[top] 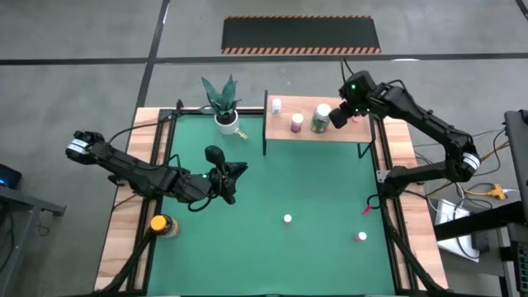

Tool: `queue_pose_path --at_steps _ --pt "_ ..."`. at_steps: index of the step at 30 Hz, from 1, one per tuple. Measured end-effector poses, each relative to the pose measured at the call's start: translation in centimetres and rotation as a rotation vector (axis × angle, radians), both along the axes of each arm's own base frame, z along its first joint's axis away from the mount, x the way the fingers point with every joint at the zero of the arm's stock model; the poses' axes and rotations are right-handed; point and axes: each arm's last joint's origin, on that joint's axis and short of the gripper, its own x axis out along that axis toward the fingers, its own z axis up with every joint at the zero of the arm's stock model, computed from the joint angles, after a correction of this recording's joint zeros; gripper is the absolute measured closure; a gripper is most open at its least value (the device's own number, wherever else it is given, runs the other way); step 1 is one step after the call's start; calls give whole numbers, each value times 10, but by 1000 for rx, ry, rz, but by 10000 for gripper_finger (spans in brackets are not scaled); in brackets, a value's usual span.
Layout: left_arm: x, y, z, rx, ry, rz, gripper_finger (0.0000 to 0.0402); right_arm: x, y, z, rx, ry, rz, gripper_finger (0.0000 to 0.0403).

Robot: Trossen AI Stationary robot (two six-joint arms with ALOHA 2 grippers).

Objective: Pick and place medicine bottles onto shelf by color
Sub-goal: Put the bottom light yellow pill bottle on the shelf, then adjust the green pill bottle

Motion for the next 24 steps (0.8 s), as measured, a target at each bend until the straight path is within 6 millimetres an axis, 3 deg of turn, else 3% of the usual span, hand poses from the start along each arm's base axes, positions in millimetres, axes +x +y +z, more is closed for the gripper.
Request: queue_pose_path --at_steps 15,18,24 --pt "0 0 0 0 -1 0 369 -5 5 -1 52 45 -8 365" --pt "0 0 1 -3 -7 0 369 -4 4 7 37 32 -5 365" --pt "1 0 2 -7 -26 -1 369 -3 5 40 -42 -59 6 365"
